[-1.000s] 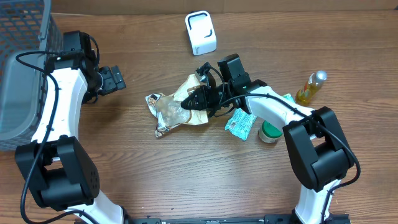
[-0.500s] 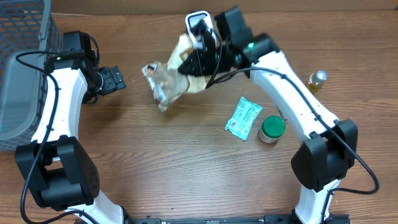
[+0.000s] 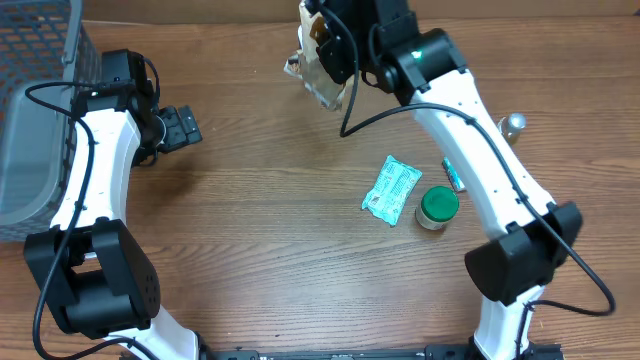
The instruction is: Scan the item barcode
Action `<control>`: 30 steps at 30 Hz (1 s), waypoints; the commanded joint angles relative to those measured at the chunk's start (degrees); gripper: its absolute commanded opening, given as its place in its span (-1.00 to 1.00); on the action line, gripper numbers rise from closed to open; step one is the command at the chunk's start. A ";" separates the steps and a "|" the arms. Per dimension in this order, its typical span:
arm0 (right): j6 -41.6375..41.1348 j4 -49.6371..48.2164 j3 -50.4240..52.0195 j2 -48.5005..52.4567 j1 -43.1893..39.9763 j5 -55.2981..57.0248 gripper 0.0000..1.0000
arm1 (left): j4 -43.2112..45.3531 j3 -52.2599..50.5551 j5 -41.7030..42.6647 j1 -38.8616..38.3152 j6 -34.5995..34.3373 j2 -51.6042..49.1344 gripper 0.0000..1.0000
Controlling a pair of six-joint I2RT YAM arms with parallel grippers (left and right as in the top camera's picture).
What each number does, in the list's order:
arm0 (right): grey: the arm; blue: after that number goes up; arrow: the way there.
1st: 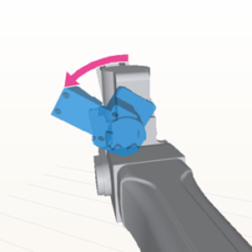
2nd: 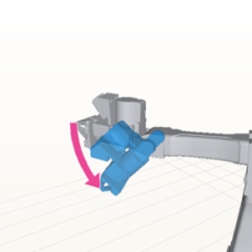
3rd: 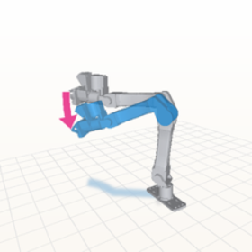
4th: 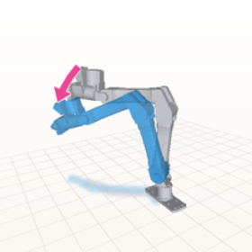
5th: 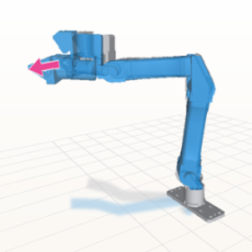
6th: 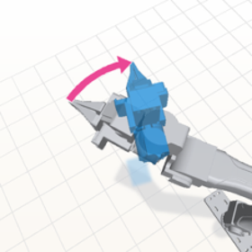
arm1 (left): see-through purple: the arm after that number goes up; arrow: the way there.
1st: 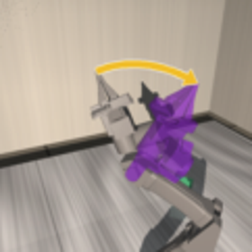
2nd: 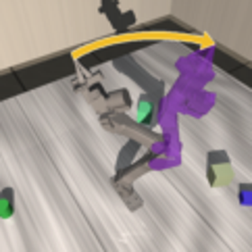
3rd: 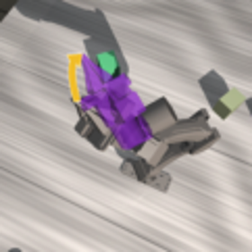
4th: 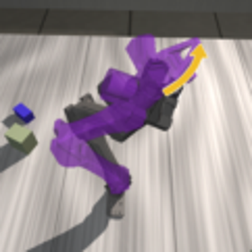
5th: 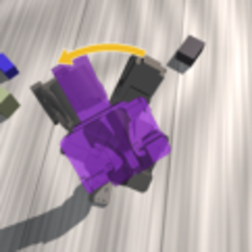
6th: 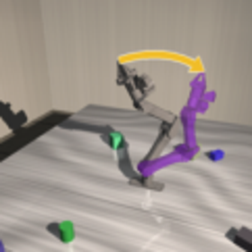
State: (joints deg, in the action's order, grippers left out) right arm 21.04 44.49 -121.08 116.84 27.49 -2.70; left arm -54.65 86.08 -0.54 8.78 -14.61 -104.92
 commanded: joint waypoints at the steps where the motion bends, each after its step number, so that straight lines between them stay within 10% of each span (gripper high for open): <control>1: 8.96 -2.93 -0.76 4.15 1.53 8.24 -0.93 | 0.09 1.07 -0.50 0.20 0.26 0.04 0.99; 14: -8.52 15.34 -0.76 3.89 9.94 -1.46 -0.93 | 0.07 1.07 -0.50 0.20 0.26 0.04 0.99; 22: -33.22 20.79 -0.66 3.96 7.58 -4.74 -0.93 | 0.07 1.07 -0.52 0.20 0.26 0.04 0.99; 30: -45.99 17.29 13.88 4.11 2.36 -14.38 -0.93 | 0.07 1.07 -0.52 0.22 0.28 0.04 0.99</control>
State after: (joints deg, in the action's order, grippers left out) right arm -18.65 63.05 -112.86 122.30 30.30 -12.27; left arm -54.65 86.08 -0.71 8.78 -14.61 -104.92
